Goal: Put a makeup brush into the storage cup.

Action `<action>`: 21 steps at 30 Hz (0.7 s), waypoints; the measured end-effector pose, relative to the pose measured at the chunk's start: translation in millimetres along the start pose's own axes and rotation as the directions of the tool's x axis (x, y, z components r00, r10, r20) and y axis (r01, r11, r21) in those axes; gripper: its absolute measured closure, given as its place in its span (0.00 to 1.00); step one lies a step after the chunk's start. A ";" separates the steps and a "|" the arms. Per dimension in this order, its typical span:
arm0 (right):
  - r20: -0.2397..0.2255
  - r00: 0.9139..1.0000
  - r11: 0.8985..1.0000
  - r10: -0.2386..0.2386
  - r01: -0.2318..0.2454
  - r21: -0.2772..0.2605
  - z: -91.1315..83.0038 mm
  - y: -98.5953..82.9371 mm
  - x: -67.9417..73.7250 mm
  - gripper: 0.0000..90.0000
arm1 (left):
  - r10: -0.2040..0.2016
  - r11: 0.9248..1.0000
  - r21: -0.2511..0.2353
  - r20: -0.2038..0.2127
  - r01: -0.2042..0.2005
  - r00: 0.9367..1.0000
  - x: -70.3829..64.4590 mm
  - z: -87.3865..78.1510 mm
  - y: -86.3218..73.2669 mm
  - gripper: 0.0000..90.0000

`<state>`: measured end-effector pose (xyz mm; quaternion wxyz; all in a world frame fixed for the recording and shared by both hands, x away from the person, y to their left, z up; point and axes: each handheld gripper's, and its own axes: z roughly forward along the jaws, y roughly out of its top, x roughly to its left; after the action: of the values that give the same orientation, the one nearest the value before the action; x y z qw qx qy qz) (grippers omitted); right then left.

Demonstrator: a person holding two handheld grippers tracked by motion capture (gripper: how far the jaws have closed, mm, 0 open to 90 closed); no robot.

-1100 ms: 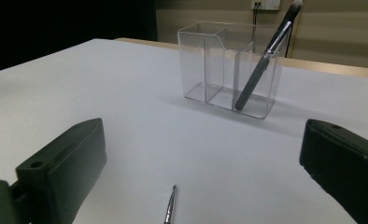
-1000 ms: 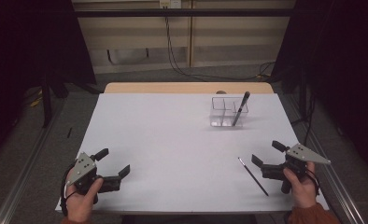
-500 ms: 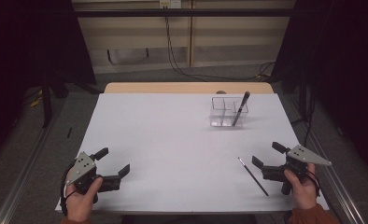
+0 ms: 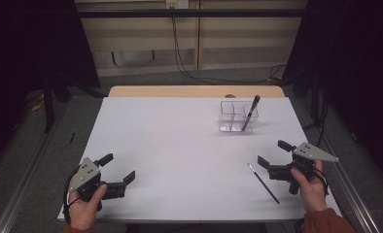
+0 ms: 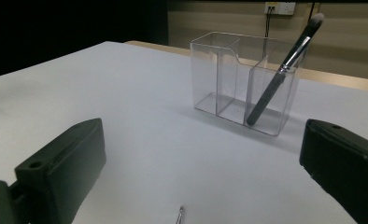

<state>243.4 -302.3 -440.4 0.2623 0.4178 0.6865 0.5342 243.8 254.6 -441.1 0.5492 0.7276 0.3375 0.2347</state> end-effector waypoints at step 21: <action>-0.015 0.999 0.998 -0.030 0.031 0.046 25.5 15.5 -0.8 0.00 | 0.007 1.000 0.003 -0.001 -0.007 1.000 -1.5 3.2 0.9 0.03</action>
<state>269.0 -288.7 -433.1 0.2558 0.4095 0.7069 0.5169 245.4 251.3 -441.0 0.5473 0.7293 0.3356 0.2366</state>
